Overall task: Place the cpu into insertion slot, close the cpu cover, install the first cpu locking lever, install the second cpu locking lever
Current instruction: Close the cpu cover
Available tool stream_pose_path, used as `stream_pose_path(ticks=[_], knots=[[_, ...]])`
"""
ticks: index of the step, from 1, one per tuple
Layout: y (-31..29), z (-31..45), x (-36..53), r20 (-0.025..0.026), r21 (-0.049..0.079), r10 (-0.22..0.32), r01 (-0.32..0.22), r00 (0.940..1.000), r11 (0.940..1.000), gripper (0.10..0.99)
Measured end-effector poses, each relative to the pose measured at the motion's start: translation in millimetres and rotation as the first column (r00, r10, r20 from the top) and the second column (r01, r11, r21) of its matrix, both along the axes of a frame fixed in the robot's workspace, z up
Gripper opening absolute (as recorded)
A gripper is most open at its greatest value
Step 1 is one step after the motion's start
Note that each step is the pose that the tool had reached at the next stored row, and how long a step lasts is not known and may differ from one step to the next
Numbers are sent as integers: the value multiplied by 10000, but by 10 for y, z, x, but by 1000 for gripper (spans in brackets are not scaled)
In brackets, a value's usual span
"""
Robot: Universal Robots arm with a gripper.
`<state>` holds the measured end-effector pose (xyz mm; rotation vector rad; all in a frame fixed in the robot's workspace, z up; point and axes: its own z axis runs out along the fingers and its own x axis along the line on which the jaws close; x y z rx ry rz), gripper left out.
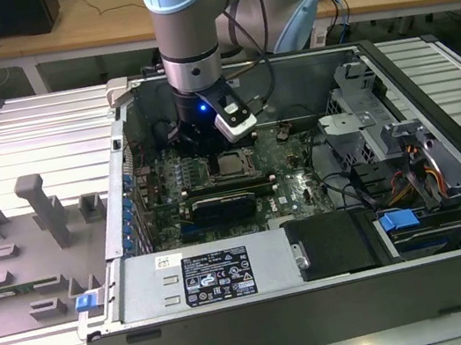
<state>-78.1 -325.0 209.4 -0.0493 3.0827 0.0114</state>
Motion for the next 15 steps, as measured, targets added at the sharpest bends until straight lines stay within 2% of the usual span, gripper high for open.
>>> stream_pose_path(ticks=[2, 8, 15], knots=[[-1, 2, -1, -3, 22, 22, -22, 10000, 10000, 106], [0, -4, -3, 3, 241, 278, -278, 9996, 9993, 106], [-1, -34, -4, 0, 241, 428, -428, 9991, 9988, 106]])
